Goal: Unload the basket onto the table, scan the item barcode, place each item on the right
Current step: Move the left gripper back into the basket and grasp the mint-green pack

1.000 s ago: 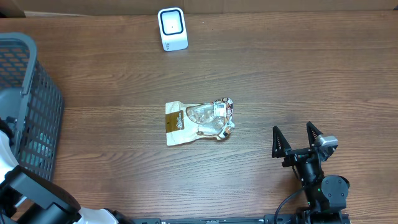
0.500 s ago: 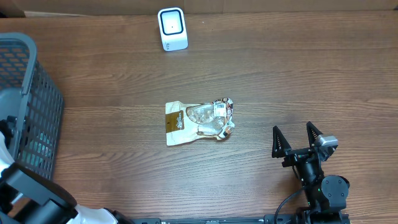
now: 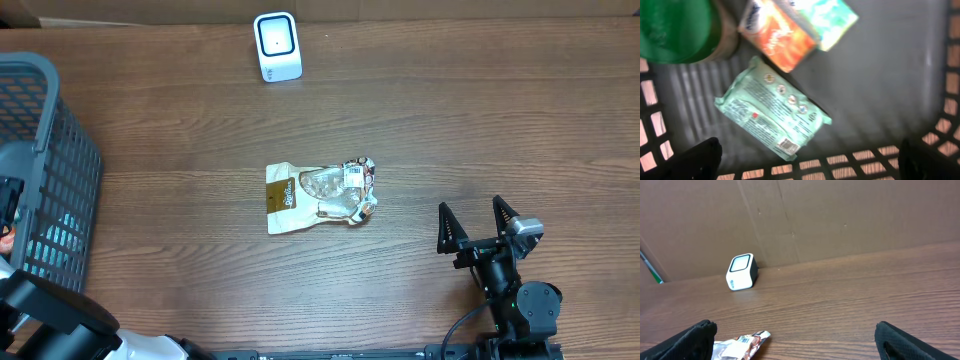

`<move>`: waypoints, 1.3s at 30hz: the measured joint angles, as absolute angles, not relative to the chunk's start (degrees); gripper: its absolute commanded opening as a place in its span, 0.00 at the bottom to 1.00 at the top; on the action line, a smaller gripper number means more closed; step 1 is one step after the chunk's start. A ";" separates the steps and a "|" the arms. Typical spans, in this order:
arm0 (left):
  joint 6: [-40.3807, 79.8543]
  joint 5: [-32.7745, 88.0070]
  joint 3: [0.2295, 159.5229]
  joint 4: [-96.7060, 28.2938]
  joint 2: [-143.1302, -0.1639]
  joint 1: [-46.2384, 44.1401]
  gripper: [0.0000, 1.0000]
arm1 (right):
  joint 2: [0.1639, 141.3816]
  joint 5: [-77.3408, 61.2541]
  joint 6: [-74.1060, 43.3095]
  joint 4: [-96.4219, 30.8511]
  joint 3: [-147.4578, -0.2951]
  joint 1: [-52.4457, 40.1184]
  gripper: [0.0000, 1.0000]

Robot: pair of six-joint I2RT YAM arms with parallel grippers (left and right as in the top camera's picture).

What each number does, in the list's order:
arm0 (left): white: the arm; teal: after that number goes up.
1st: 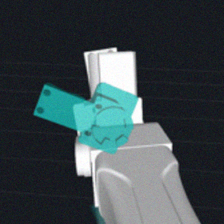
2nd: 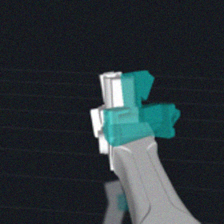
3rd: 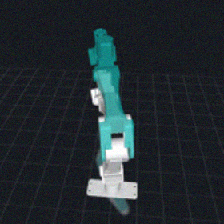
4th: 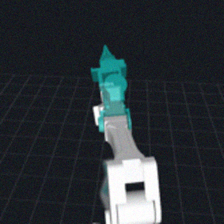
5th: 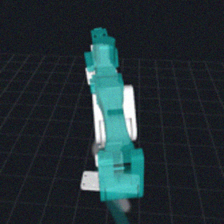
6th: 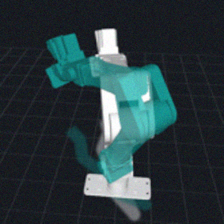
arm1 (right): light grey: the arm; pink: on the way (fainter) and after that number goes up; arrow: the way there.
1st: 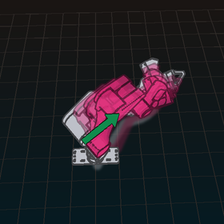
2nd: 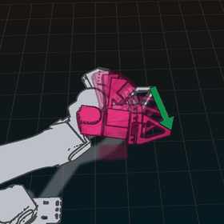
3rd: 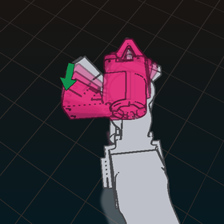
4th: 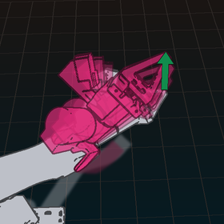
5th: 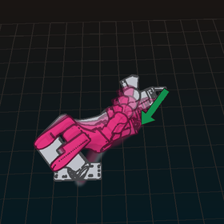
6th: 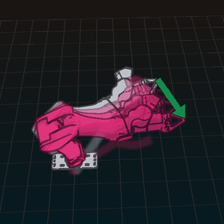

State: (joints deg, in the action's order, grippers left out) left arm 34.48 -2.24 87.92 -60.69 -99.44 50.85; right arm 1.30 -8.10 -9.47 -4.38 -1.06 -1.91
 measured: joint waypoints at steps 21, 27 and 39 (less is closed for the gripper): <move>37.60 -3.95 83.70 -58.87 -112.95 52.75 0.98 | 1.30 -8.10 -9.45 -4.38 -1.06 -1.91 1.00; 37.65 -4.38 82.94 -56.77 -114.52 52.75 0.84 | 1.30 -8.10 -9.45 -4.38 -1.06 -1.91 1.00; 37.54 -4.71 83.35 -56.36 -114.21 52.75 0.04 | 1.28 -8.10 -9.45 -4.38 -1.06 -1.91 1.00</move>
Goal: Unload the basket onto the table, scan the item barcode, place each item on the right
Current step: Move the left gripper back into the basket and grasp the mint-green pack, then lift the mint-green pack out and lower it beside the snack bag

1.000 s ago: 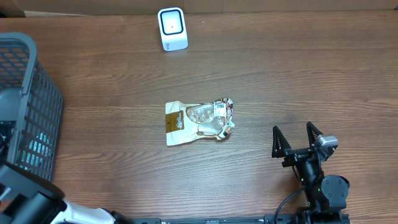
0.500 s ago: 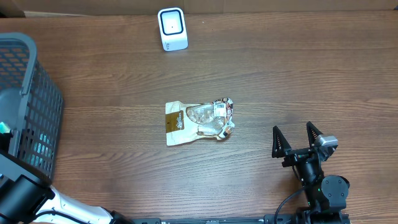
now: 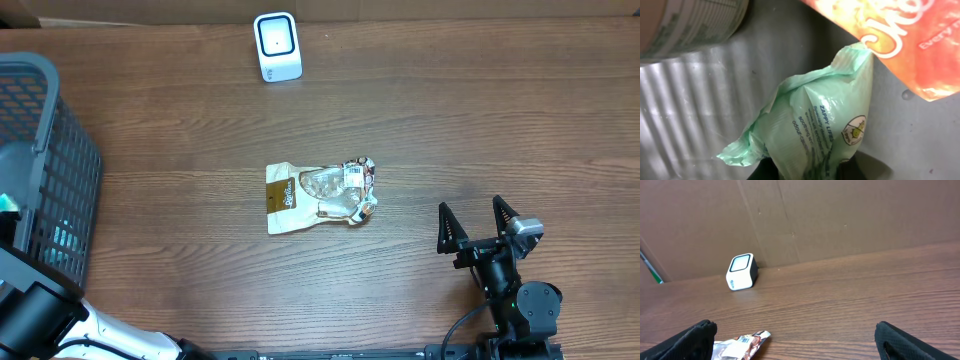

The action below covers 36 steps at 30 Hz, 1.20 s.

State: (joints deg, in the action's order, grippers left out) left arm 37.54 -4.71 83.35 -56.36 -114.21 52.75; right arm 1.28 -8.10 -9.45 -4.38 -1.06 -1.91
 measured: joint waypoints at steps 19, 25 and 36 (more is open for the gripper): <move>31.33 6.11 104.77 -74.89 -118.02 52.97 0.04 | 1.30 -8.10 -9.47 -4.40 -1.06 -1.91 1.00; 27.18 10.87 126.26 -82.63 -118.17 52.86 0.04 | 1.30 -8.08 -9.45 -4.36 -1.06 -1.91 1.00; 15.59 32.27 153.80 -92.14 -115.87 47.35 0.04 | 1.30 -8.10 -9.45 -4.34 -1.06 -1.91 1.00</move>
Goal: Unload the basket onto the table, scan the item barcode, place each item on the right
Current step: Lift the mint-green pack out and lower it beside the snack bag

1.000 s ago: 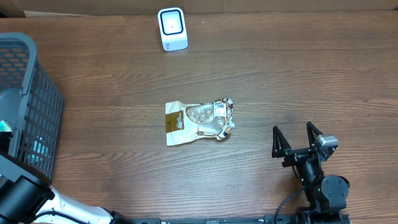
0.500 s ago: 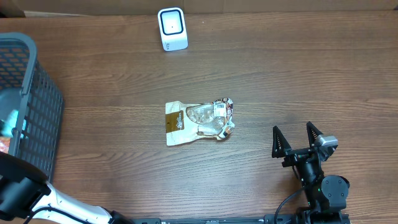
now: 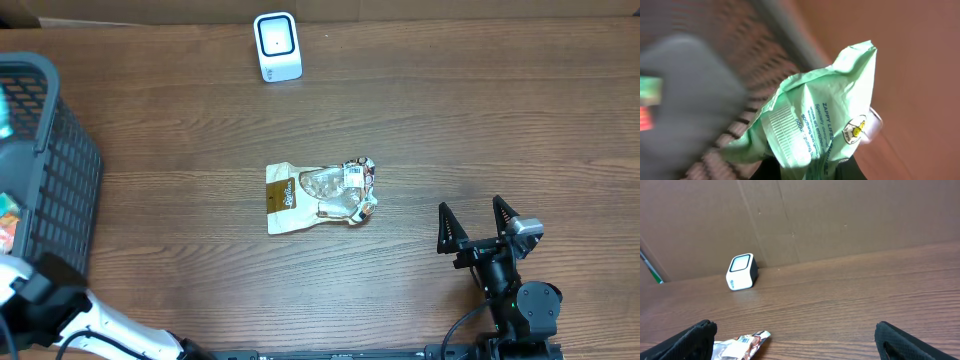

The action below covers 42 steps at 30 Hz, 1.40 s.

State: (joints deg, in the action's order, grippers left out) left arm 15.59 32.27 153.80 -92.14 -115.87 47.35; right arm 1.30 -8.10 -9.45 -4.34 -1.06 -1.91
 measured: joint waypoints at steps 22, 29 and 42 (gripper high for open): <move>3.84 21.32 138.45 -96.68 -108.64 -2.48 0.05 | 1.30 -8.08 -9.47 -4.38 -1.06 -1.91 1.00; 2.37 16.75 126.69 -94.11 -108.64 -6.92 0.04 | 1.30 -8.08 -9.45 -4.38 -1.06 -1.91 1.00; 3.97 7.84 94.56 -74.37 -108.68 -8.95 0.07 | 1.30 -8.08 -9.47 -4.40 -1.06 -1.91 1.00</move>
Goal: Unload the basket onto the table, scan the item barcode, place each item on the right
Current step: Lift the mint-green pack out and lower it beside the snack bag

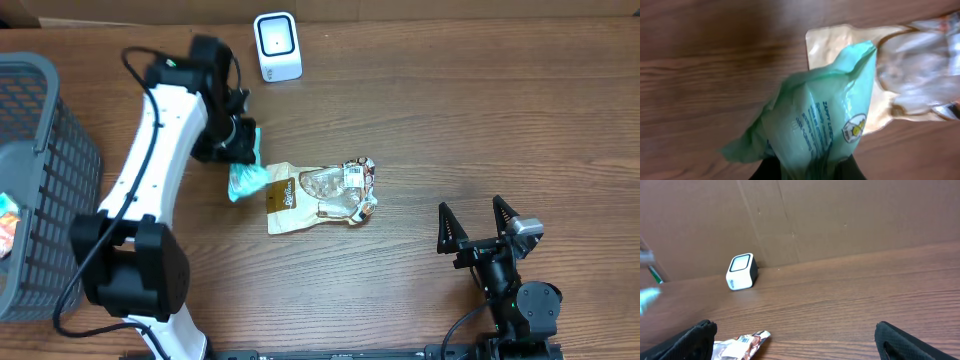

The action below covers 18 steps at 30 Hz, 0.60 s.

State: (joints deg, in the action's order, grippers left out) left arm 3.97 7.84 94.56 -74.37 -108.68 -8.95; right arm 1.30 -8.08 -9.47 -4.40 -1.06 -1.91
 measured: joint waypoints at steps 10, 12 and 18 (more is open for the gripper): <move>4.49 7.20 77.78 -60.82 -108.75 -10.85 0.13 | 1.30 -8.10 -9.47 -4.38 -1.06 -1.91 1.00; 4.51 7.20 76.58 -59.86 -108.77 -10.85 0.13 | 1.30 -8.10 -9.45 -4.38 -1.06 -1.91 1.00; 4.62 7.18 75.77 -58.43 -108.77 -10.85 0.29 | 1.30 -8.08 -9.47 -4.38 -1.06 -1.91 1.00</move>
